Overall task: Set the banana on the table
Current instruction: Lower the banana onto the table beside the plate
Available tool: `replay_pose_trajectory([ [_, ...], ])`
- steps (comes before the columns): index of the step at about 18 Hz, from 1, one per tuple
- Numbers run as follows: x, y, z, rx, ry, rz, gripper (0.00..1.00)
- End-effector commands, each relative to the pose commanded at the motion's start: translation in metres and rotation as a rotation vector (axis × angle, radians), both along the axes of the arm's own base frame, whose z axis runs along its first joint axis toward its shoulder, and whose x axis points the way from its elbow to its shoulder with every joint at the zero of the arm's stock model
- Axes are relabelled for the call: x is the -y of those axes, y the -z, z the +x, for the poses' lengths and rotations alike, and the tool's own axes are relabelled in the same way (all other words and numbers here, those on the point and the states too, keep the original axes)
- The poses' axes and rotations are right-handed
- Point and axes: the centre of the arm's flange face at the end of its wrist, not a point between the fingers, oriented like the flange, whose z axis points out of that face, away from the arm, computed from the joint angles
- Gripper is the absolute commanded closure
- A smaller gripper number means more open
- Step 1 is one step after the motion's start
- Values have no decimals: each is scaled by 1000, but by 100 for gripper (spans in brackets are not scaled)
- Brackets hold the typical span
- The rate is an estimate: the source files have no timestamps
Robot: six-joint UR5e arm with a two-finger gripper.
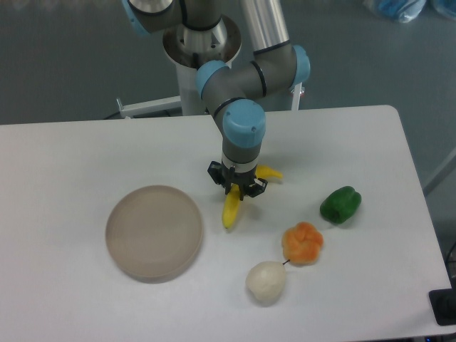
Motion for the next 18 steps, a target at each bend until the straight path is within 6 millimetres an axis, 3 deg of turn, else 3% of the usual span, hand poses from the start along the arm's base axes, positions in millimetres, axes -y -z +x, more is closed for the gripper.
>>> replay_pose_trajectory([
  [3,-2,4,0,4,3,-5,73],
  [7,-3,4,0,4,3,-5,66],
  [8,-3,4,0,3,2,-4,60],
  [10,-4,2,-1,1,0,-1,38],
  [12,-9,-8,-6,-11,-6,16,6],
  [13,-11,-13,-9,-21,-12,24,0],
  [18,-19,-36,-20,-50,-17,61,0],
])
